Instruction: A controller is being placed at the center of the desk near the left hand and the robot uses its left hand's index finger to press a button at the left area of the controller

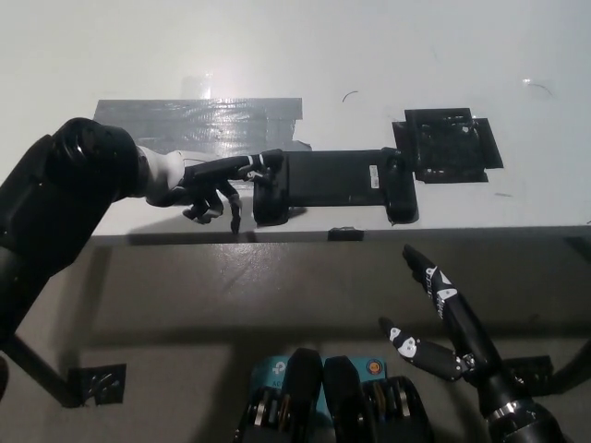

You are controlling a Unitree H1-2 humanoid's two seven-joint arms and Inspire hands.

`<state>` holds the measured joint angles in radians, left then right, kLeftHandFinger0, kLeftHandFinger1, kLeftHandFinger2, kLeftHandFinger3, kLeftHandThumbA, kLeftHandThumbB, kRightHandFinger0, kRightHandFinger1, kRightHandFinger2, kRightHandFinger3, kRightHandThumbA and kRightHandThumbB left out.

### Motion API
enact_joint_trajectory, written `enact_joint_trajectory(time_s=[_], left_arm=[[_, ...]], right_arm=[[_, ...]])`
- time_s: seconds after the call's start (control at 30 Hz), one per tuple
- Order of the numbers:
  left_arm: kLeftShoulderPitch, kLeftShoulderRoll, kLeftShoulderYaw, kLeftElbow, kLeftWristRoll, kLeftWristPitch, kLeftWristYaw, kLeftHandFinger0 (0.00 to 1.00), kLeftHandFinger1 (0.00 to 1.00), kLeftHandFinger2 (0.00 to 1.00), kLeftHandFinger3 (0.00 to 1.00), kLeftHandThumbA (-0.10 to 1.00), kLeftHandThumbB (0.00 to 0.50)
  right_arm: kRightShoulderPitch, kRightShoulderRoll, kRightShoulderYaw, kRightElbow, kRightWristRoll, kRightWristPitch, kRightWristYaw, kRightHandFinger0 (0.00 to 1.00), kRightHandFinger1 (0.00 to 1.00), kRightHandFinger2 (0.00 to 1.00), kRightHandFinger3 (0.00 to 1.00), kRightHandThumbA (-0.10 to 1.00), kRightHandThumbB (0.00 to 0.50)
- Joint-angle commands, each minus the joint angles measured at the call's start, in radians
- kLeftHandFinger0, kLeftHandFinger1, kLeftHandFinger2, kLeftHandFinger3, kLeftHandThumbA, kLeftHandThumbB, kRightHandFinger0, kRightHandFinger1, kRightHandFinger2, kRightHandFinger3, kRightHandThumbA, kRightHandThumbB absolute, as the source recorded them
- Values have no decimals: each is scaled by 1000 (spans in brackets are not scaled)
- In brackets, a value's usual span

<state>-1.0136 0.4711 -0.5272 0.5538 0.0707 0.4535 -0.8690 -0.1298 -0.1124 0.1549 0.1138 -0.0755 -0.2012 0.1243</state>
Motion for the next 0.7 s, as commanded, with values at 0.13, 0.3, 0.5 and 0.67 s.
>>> enact_joint_trajectory(time_s=[0.13, 0.3, 0.5, 0.67], left_arm=[[11, -7, 32, 37, 14, 16, -33, 0, 42, 414, 1000, 1000, 465], [74, -13, -6, 29, 46, 16, -21, 0, 144, 525, 1000, 1000, 484], [123, -28, -16, 52, 62, 16, -24, 29, 166, 509, 1000, 1000, 481], [107, -4, 14, -20, 21, 16, -30, 3, 129, 440, 1000, 1000, 488]], right_arm=[[-30, 5, -12, -23, 9, -16, 5, 1000, 1000, 1000, 1000, 619, 249], [-26, 7, -14, -27, 9, -9, 5, 1000, 1000, 1000, 1000, 616, 255], [-26, 8, -16, -20, 17, -15, 8, 1000, 1000, 1000, 1000, 599, 250], [-27, 10, -17, -17, 10, -17, 4, 1000, 1000, 1000, 1000, 600, 257]])
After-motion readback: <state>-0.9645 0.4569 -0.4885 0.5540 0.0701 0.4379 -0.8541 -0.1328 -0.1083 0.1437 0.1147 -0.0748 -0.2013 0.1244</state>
